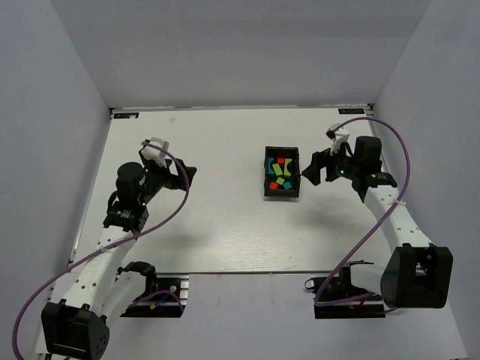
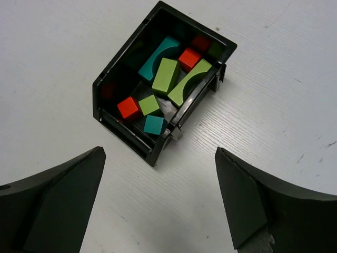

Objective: Build the wood block tower

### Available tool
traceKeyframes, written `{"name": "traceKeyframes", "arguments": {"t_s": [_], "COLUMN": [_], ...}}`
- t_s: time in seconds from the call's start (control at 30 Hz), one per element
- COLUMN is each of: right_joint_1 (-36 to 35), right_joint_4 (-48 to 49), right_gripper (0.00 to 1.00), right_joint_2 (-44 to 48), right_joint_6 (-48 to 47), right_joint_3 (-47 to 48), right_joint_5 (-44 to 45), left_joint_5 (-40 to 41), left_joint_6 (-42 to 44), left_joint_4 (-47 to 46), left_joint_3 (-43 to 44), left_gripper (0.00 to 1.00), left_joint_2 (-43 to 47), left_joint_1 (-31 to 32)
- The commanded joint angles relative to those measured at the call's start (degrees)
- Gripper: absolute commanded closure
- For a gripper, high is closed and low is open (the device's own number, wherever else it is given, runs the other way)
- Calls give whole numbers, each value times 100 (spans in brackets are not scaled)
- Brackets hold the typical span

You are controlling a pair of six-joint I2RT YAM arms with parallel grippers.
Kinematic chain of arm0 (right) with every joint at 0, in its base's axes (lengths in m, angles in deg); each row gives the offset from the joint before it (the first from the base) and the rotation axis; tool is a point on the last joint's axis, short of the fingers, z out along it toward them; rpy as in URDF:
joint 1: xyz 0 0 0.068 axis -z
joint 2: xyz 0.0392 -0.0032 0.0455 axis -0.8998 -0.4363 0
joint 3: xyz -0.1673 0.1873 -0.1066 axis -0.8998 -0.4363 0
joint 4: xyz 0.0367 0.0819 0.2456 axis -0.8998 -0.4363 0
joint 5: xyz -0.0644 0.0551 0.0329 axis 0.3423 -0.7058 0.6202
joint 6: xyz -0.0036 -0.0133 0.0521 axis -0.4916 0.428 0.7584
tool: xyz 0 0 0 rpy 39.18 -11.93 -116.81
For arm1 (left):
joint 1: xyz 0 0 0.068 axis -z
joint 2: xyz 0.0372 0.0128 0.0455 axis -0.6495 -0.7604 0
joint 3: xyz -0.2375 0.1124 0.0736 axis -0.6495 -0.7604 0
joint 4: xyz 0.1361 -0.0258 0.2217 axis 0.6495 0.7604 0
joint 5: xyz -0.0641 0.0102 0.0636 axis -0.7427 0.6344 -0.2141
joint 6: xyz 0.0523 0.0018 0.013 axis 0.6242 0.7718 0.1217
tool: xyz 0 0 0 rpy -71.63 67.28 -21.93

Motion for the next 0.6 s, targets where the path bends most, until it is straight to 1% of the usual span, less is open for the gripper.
{"name": "traceKeyframes", "arguments": {"t_s": [0.0, 0.03, 0.1, 0.13, 0.2, 0.23, 0.27, 0.3, 0.33, 0.37, 0.4, 0.43, 0.47, 0.5, 0.53, 0.57], "right_joint_1": [8, 8, 26, 17, 0, -26, -35, -44, -62, -88, -175, -289, -351, -491, -606, -763], "right_joint_4": [116, 99, -128, -200, -358, -358, -376, -385, -315, -271, -201, -105, -51, -33, -59, -112], "right_gripper": [10, 10, 10, 10, 10, 10, 11, 18, 27, 48, 59, 72, 90, 93, 93, 91], "right_joint_2": [94, 138, 322, 384, 603, 639, 691, 718, 727, 736, 736, 658, 596, 534, 247, 139], "right_joint_6": [-91, -179, -836, -1031, -1504, -1481, -1420, -1385, -1367, -1332, -1201, -1156, -1121, -929, -893, -857], "right_joint_3": [140, 122, 25, -62, -168, -186, -177, -160, -90, -107, -116, -107, -63, 15, 86, 304], "right_joint_5": [-195, -396, -739, -1341, -1723, -1725, -1777, -1725, -1629, -1367, -1095, -953, -542, -408, -232, 152], "left_joint_5": [-429, -525, -868, -1104, -1333, -1526, -1598, -1598, -1650, -1651, -1651, -1512, -1423, -1283, -969, -731], "left_joint_6": [-50, -50, -50, -50, -50, -50, -50, 2, 2, 63, 134, 134, 282, 336, 406, 494], "left_joint_4": [-146, -215, -278, -417, -471, -471, -471, -471, -367, -165, -24, 108, 440, 635, 819, 995], "left_joint_3": [209, 209, 209, 209, 157, 209, 296, 367, 455, 673, 814, 946, 1270, 1447, 1623, 1938], "left_gripper": [0, 0, 0, 0, 0, 2, 7, 13, 21, 33, 56, 65, 74, 83, 83, 81], "left_joint_2": [33, -19, -72, -73, -247, -336, -423, -529, -756, -889, -1021, -1161, -1476, -1644, -1811, -1978], "left_joint_1": [-17, -17, -17, -17, 44, 97, 158, 159, 228, 229, 316, 430, 492, 545, 676, 738]}}
